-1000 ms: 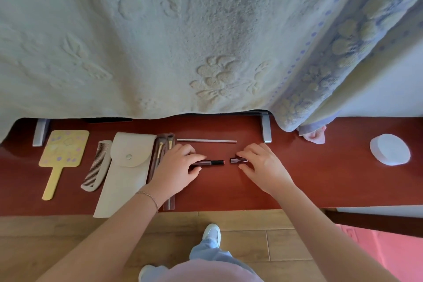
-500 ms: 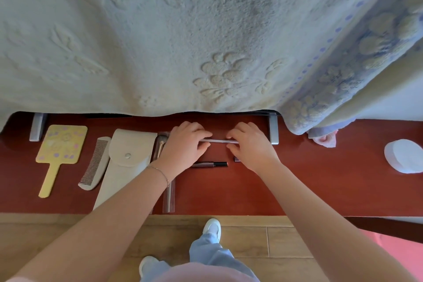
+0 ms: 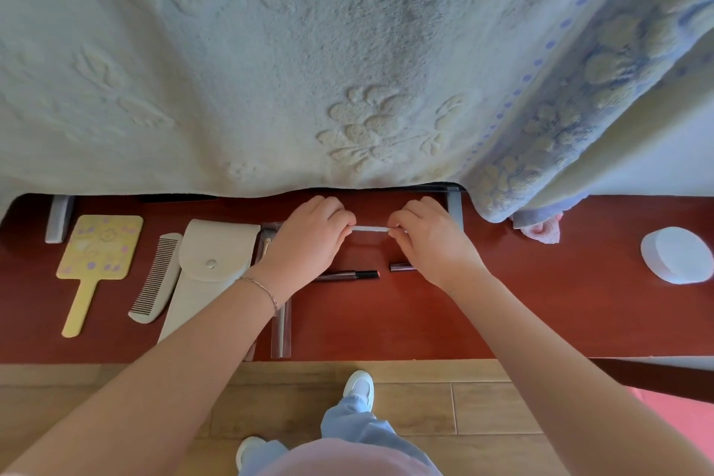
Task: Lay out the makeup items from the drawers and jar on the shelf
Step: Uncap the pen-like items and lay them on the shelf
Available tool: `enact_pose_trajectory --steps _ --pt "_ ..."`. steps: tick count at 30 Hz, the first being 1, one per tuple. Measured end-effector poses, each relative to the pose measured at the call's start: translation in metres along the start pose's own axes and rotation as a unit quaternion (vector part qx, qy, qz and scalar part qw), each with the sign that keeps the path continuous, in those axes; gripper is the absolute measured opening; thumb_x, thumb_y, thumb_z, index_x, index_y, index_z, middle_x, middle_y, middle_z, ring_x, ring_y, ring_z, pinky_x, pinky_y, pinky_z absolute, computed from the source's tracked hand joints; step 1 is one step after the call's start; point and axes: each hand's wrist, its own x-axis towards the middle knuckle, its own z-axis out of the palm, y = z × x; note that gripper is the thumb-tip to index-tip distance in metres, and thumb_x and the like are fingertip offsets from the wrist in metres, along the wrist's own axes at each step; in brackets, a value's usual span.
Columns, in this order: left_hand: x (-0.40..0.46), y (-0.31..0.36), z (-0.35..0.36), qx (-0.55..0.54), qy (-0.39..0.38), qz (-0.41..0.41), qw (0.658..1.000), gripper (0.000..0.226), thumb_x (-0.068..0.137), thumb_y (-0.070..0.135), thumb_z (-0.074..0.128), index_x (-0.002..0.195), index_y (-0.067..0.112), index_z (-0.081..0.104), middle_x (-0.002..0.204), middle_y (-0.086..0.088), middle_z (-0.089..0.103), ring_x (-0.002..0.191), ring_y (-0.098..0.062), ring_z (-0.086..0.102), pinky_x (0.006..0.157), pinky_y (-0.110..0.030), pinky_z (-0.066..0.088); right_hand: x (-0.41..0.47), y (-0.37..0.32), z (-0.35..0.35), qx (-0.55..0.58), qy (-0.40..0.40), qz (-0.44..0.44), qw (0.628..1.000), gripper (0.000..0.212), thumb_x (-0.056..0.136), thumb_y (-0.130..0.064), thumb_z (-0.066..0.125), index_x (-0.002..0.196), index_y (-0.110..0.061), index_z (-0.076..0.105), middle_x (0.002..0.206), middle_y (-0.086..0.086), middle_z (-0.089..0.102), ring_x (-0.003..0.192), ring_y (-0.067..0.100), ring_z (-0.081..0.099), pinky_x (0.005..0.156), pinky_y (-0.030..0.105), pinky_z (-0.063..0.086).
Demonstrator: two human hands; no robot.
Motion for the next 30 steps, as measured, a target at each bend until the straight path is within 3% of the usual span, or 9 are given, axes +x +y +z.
enact_pose_trajectory --steps 3,6,9,11,14,17,19,23,30 --pt "-0.002 0.007 -0.008 0.010 0.017 0.012 1.000 0.025 0.088 0.016 0.044 0.085 0.006 0.066 0.078 -0.008 0.059 0.065 -0.025 0.051 0.058 -0.035 0.046 -0.007 -0.003 -0.009 -0.013 0.014 -0.012 1.000 0.013 0.083 -0.014 0.055 0.080 -0.008 0.066 0.073 0.004 0.062 0.066 0.022 0.052 0.064 0.026 0.044" --pt "-0.006 0.013 -0.008 0.007 0.019 0.023 1.000 0.021 0.088 0.014 0.047 0.086 0.006 0.066 0.079 -0.007 0.058 0.066 -0.024 0.050 0.060 -0.035 0.046 -0.013 -0.005 -0.016 0.000 0.020 -0.008 1.000 0.002 0.079 -0.006 0.067 0.079 -0.007 0.066 0.071 0.005 0.062 0.064 0.024 0.053 0.066 0.024 0.040" --pt "-0.007 0.014 -0.010 0.014 0.021 0.037 0.999 0.026 0.090 0.017 0.042 0.087 0.007 0.065 0.081 -0.007 0.058 0.067 -0.023 0.050 0.063 -0.032 0.044 -0.016 -0.002 -0.022 -0.003 0.023 -0.020 1.000 0.007 0.075 -0.003 0.072 0.078 -0.006 0.066 0.070 0.006 0.062 0.062 0.025 0.053 0.069 0.025 0.035" --pt "-0.007 0.016 -0.013 0.016 0.027 0.043 0.999 0.024 0.090 0.016 0.043 0.088 0.007 0.065 0.081 -0.007 0.058 0.067 -0.023 0.050 0.063 -0.032 0.043 -0.018 -0.003 -0.028 -0.007 0.025 -0.029 0.999 0.002 0.079 -0.007 0.065 0.078 -0.007 0.065 0.070 0.004 0.062 0.062 0.023 0.053 0.066 0.024 0.038" --pt "-0.001 0.024 -0.015 0.010 0.027 0.048 0.998 0.019 0.089 0.013 0.047 0.086 0.007 0.065 0.081 -0.007 0.058 0.067 -0.024 0.050 0.061 -0.034 0.045 -0.018 -0.006 -0.034 -0.011 0.021 -0.027 0.999 0.022 0.086 -0.018 0.047 0.078 -0.008 0.065 0.071 0.003 0.061 0.063 0.022 0.053 0.062 0.026 0.045" --pt "-0.006 0.010 -0.021 0.029 0.018 0.018 0.999 0.006 0.081 0.004 0.058 0.079 0.006 0.064 0.077 -0.010 0.057 0.066 -0.028 0.052 0.058 -0.038 0.047 -0.027 0.006 -0.043 -0.067 0.022 -0.033 0.997 0.021 0.083 -0.011 0.047 0.070 -0.004 0.063 0.067 0.008 0.059 0.061 0.028 0.055 0.056 0.033 0.050" --pt "-0.020 -0.015 -0.031 0.031 0.026 -0.035 0.999 0.005 0.079 -0.001 0.064 0.078 0.004 0.064 0.077 -0.011 0.057 0.068 -0.031 0.055 0.062 -0.040 0.050 -0.039 0.028 -0.060 -0.067 0.025 0.059 0.996 0.013 0.081 -0.003 0.057 0.070 -0.003 0.063 0.069 0.009 0.060 0.067 0.032 0.057 0.056 0.027 0.047" --pt "-0.025 -0.023 -0.041 0.015 0.031 -0.043 0.998 0.005 0.078 0.005 0.068 0.083 0.007 0.067 0.080 -0.006 0.060 0.072 -0.025 0.056 0.070 -0.029 0.043 -0.035 0.036 -0.065 0.029 0.023 0.197 0.980 0.003 0.083 -0.015 0.065 0.083 -0.013 0.066 0.079 0.001 0.059 0.077 0.021 0.056 0.065 0.016 0.035" --pt "-0.013 -0.011 -0.015 -0.006 -0.007 -0.057 0.998 0.009 0.072 0.005 0.074 0.073 0.010 0.066 0.072 -0.003 0.059 0.064 -0.023 0.054 0.049 -0.031 0.047 -0.007 0.021 -0.017 0.009 -0.029 0.151 0.988 0.005 0.072 -0.008 0.070 0.071 -0.012 0.069 0.072 0.006 0.061 0.075 0.031 0.057 0.061 0.039 0.050"
